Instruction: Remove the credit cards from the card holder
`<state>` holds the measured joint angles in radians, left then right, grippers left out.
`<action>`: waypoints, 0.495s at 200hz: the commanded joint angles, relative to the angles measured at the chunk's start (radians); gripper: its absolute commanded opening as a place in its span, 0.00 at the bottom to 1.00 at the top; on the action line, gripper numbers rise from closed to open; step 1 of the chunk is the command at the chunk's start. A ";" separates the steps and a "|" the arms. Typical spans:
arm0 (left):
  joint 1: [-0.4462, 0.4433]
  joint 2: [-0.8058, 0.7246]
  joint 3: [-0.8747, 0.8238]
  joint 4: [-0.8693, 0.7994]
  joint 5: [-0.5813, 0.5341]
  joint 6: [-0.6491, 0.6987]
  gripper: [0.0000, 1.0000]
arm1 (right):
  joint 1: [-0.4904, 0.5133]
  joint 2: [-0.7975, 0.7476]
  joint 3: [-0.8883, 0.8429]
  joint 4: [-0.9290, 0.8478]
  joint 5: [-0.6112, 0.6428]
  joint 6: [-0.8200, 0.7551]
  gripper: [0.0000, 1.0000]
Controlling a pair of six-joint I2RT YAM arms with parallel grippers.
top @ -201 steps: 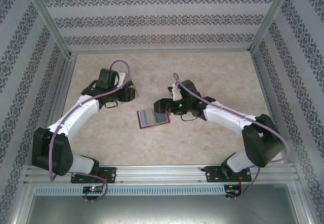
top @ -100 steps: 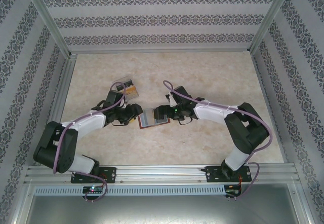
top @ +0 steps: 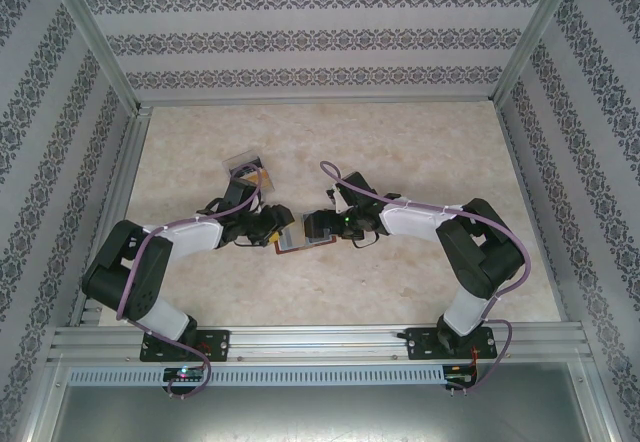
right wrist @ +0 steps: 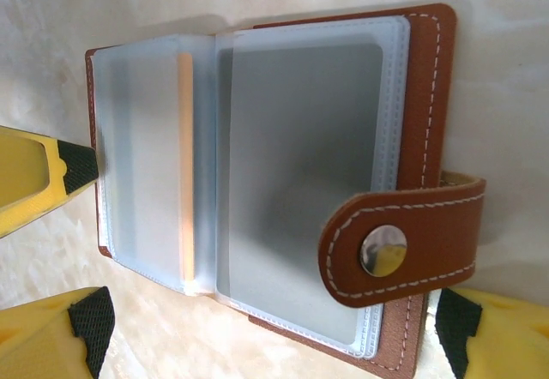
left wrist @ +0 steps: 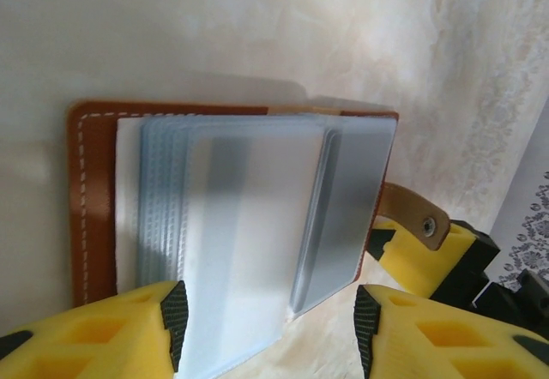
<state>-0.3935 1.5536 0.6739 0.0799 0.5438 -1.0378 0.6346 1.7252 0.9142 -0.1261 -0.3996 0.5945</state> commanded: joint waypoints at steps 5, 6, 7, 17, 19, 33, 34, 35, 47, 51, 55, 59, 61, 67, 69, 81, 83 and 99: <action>-0.015 0.025 0.022 0.051 0.015 -0.019 0.55 | 0.001 0.027 -0.020 0.031 -0.024 -0.010 0.98; -0.015 0.026 0.022 0.051 0.015 -0.018 0.55 | 0.001 0.026 -0.021 0.031 -0.024 -0.010 0.98; -0.015 0.027 0.022 0.051 0.015 -0.018 0.55 | 0.001 0.026 -0.020 0.031 -0.024 -0.010 0.98; -0.016 0.032 0.022 0.048 0.013 -0.018 0.55 | 0.001 0.027 -0.018 0.030 -0.023 -0.010 0.98; -0.017 0.032 0.022 0.047 0.013 -0.018 0.55 | 0.001 0.026 -0.018 0.031 -0.024 -0.010 0.98; -0.016 0.029 0.024 0.031 0.006 -0.012 0.55 | 0.001 0.026 -0.018 0.029 -0.024 -0.010 0.98; -0.016 0.028 0.023 0.028 0.005 -0.011 0.55 | 0.001 0.026 -0.018 0.029 -0.024 -0.010 0.98; -0.016 0.027 0.023 0.026 0.004 -0.010 0.55 | 0.002 0.026 -0.018 0.029 -0.024 -0.010 0.98; -0.016 0.012 0.029 0.000 -0.010 0.003 0.55 | 0.002 0.023 -0.020 0.029 -0.021 -0.008 0.97; -0.016 0.007 0.031 -0.010 -0.015 0.007 0.55 | 0.001 0.023 -0.022 0.029 -0.022 -0.009 0.96; -0.017 0.002 0.033 -0.020 -0.018 0.013 0.55 | 0.002 0.022 -0.021 0.031 -0.022 -0.009 0.94; -0.016 -0.002 0.035 -0.028 -0.022 0.019 0.55 | 0.001 0.022 -0.023 0.031 -0.023 -0.009 0.92; -0.016 -0.004 0.037 -0.032 -0.023 0.020 0.55 | 0.001 0.021 -0.023 0.031 -0.022 -0.009 0.92; -0.016 -0.007 0.038 -0.039 -0.026 0.025 0.55 | 0.002 0.018 -0.024 0.032 -0.019 -0.008 0.89; -0.016 -0.008 0.039 -0.039 -0.025 0.026 0.55 | 0.002 0.018 -0.026 0.034 -0.019 -0.007 0.87; -0.016 -0.008 0.038 -0.043 -0.024 0.031 0.55 | 0.003 0.013 -0.029 0.037 -0.018 -0.007 0.76; -0.016 -0.006 0.038 -0.043 -0.024 0.030 0.55 | 0.003 0.013 -0.030 0.037 -0.018 -0.007 0.73; -0.016 0.001 0.034 -0.032 -0.019 0.025 0.55 | 0.003 0.013 -0.030 0.037 -0.013 -0.004 0.63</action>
<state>-0.3973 1.5707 0.6918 0.0708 0.5381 -1.0325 0.6327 1.7275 0.8982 -0.1112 -0.4072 0.5976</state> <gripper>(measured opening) 0.548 0.665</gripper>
